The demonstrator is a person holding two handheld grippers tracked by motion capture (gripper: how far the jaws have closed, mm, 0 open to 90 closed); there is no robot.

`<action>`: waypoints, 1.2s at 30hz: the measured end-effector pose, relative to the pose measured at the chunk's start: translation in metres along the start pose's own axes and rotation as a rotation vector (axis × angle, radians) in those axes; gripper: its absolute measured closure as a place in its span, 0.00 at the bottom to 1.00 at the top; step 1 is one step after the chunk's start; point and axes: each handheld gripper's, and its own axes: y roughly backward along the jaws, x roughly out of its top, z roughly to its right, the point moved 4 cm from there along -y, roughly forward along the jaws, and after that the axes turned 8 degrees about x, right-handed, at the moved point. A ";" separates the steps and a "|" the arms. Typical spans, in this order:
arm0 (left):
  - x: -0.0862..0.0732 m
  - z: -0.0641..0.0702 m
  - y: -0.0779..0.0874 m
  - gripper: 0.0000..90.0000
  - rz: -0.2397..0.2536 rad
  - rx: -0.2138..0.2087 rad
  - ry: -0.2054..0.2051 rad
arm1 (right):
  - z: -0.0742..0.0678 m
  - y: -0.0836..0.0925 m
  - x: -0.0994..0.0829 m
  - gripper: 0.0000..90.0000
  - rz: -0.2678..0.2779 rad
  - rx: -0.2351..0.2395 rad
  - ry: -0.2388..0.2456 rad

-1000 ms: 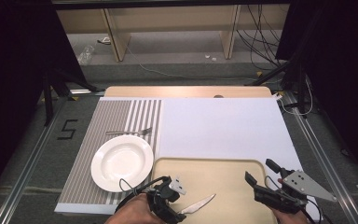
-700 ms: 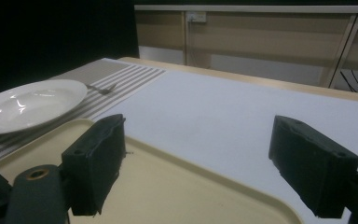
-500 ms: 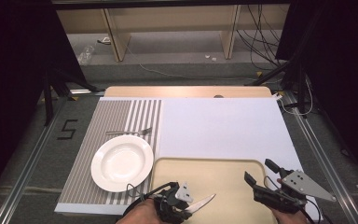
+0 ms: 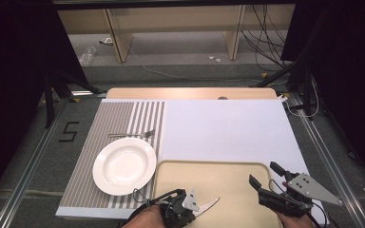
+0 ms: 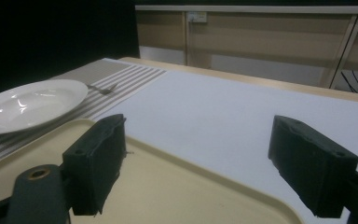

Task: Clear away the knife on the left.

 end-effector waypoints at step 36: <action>-0.012 -0.024 0.003 0.99 -0.028 0.107 0.059 | -0.001 0.000 0.000 0.23 -0.005 0.004 0.005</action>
